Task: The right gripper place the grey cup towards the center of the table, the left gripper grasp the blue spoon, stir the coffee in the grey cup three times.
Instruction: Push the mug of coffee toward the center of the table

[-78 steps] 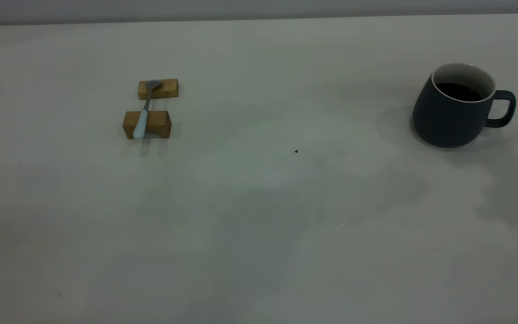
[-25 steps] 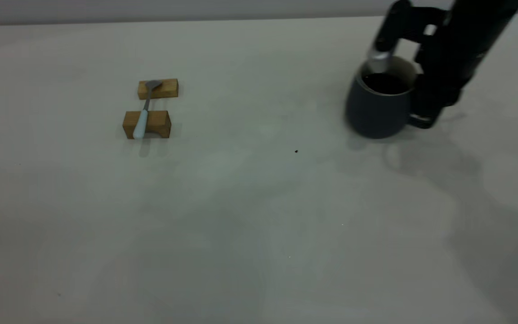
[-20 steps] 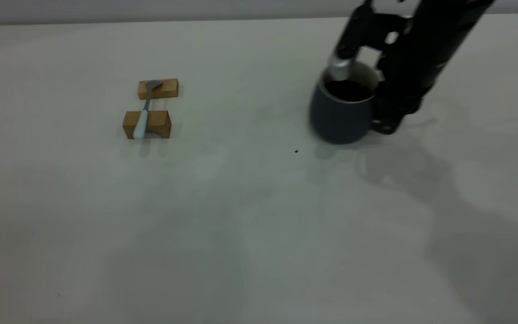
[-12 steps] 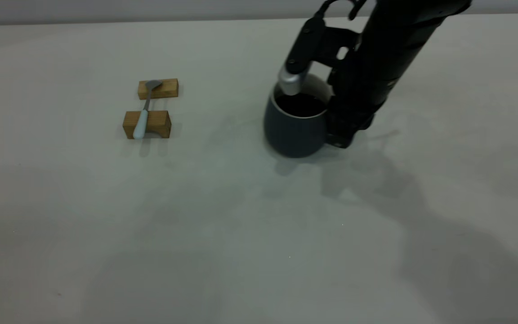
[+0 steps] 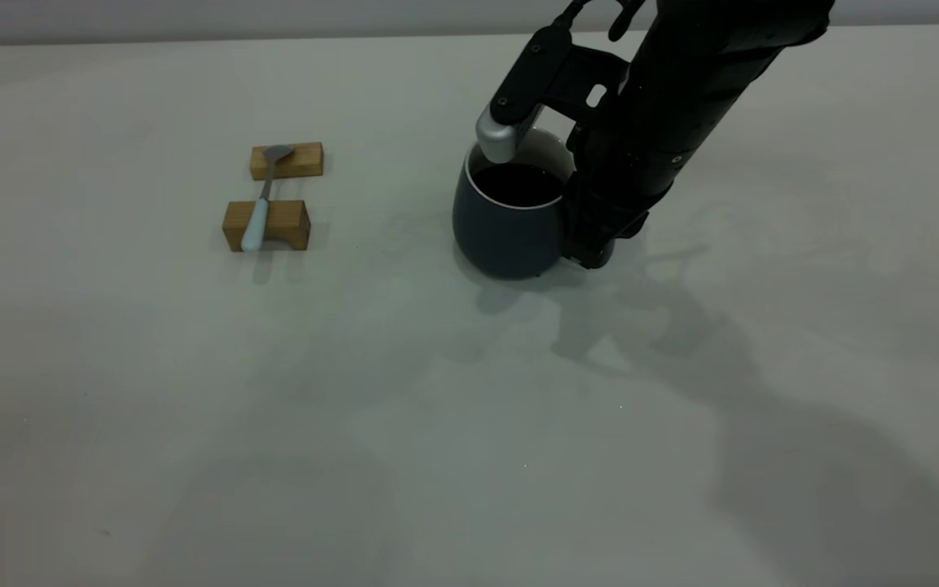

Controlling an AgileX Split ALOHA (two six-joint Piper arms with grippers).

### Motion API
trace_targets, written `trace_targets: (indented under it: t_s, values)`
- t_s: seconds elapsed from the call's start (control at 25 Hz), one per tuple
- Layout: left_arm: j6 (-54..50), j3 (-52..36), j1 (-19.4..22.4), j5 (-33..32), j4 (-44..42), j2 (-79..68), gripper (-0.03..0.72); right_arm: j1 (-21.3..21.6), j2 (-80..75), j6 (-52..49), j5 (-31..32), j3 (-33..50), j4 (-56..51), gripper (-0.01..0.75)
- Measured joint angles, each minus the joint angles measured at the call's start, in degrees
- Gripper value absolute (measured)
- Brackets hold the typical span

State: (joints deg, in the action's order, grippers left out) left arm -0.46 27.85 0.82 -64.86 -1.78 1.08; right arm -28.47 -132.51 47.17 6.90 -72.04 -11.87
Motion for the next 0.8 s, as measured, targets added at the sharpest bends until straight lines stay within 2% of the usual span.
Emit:
trace_targets:
  t_s: [0.28,0.56,0.68,0.8]
  values:
    - [0.0,0.0,0.0,0.0,0.0,0.0,0.508,-0.1,0.0,-0.2,-0.7,0.0,-1.1,0.191]
    - [0.0,0.0,0.0,0.0,0.0,0.0,0.508,-0.1,0.2,-0.4,-1.8,0.0,-1.6,0.293]
    - [0.0,0.0,0.0,0.0,0.0,0.0,0.508,-0.1,1.1,-0.4,-1.3,0.0,-1.7,0.362]
    - [0.0,0.0,0.0,0.0,0.0,0.0,0.508,-0.1,4.8,-0.9,1.9,0.0,-1.7,0.501]
